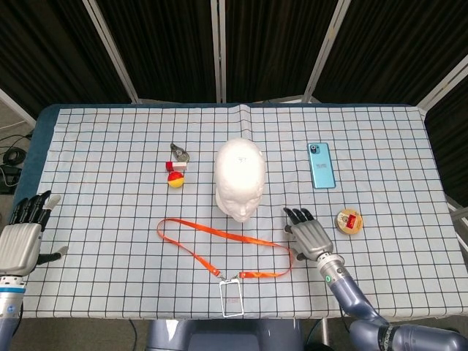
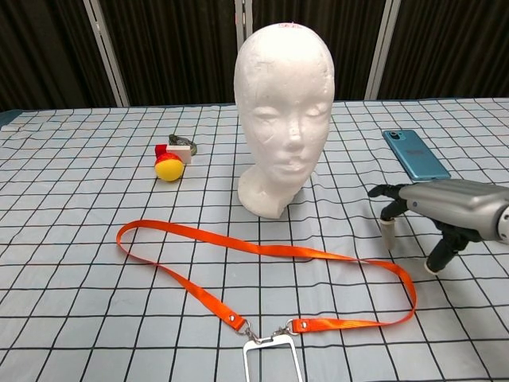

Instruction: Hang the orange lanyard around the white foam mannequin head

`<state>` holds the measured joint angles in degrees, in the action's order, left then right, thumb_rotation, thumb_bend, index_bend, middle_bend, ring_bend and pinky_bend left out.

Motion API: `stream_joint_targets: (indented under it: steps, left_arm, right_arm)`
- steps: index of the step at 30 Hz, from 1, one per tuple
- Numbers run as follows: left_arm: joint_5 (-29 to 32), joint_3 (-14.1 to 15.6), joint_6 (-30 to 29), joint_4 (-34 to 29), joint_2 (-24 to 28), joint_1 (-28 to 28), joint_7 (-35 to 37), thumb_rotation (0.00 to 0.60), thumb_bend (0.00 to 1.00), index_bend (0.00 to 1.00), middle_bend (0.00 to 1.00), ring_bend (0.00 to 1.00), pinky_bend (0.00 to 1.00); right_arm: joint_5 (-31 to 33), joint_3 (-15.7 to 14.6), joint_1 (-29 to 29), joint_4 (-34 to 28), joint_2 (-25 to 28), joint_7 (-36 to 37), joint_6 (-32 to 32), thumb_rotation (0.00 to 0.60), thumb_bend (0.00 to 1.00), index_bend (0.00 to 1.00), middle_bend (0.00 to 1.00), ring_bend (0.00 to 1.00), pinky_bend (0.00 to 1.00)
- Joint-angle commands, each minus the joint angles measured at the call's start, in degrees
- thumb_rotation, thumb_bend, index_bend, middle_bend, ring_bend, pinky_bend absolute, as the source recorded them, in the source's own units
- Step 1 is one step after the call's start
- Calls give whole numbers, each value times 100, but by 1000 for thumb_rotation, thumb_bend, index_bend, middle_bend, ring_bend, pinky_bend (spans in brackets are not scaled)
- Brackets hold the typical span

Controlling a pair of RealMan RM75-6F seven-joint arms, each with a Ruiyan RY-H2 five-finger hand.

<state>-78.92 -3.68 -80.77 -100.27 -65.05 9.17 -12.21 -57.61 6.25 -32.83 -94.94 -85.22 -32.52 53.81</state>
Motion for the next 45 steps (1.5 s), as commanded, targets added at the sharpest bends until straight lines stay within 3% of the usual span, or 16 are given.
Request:
stream_joint_targets:
  steps: [1,19,32,36,40,45]
  left_arm:
    - [0,-1,3,3,-1,1,4,600,0,0,0,0,0]
    - [-10,-6,9,28,19,-5,69,600,0,0,0,0,0]
    - [72,8,169,99,-71,45,91,600,2,0,0,0,0]
    - [138,-20,369,63,-114,152,132,600,113,23,0,0,0]
    - [178,-253,888,259,-374,605,297,600,242,157,0,0,0]
    - [274,-472,1511,577,-893,1178,316,600,300,221,0,0,0]
  right_arm:
    - [113,-44,-78,-9,-120,-138,62,600,282,496,0,0,0]
    - [173,-202,-283,305,-708,-487,375,600,297,550,0,0,0]
    - [-197,-188,-250,525,-824,-17,507,600,450,684,44,0,0]
    - [-354,-198,-220,428,-724,179,512,600,468,694,58,0,0]
    - [-548,-203,-164,252,-568,485,521,600,478,706,69,0,0]
    - [-768,-252,-141,91,-396,702,485,600,483,709,71,0,0]
